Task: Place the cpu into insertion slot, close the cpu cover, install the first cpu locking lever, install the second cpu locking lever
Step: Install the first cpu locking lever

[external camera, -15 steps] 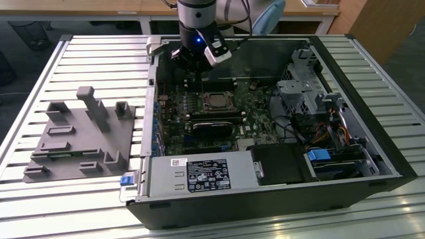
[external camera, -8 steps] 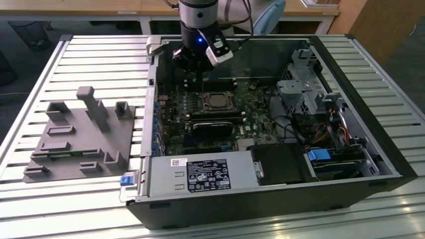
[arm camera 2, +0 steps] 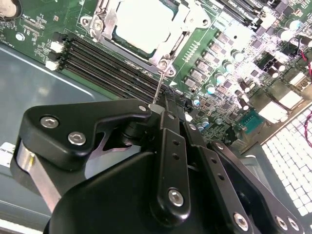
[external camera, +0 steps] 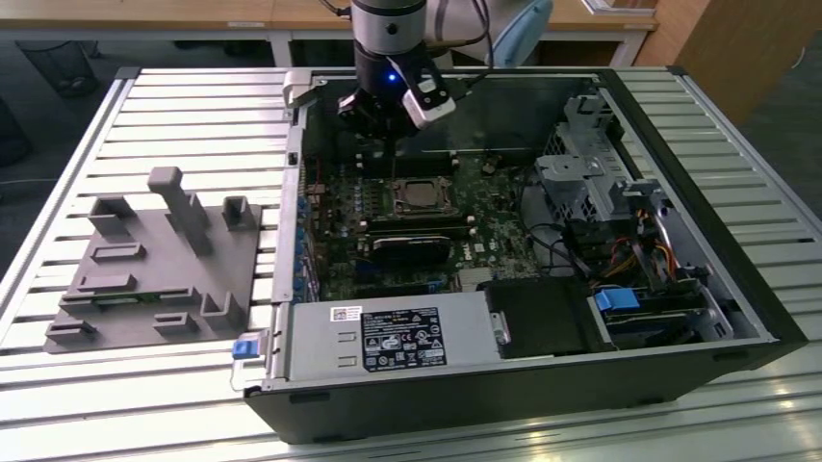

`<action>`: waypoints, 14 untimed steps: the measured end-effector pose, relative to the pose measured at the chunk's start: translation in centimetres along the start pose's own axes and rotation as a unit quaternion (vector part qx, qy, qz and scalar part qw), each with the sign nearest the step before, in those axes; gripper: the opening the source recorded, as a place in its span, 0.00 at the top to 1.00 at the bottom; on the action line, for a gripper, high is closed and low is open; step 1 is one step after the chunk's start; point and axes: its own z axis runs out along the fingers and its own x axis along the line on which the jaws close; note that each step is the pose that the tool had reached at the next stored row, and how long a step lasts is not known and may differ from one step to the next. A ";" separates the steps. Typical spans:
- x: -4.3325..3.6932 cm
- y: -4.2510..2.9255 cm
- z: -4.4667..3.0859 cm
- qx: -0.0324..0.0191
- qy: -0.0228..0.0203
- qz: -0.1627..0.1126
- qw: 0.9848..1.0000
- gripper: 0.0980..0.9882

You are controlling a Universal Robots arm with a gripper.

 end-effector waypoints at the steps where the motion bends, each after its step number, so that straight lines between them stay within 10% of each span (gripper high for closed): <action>1: -0.07 0.00 0.00 0.000 0.000 0.000 1.000 0.99; 14: -1.30 0.00 0.05 0.000 0.000 0.000 1.000 0.99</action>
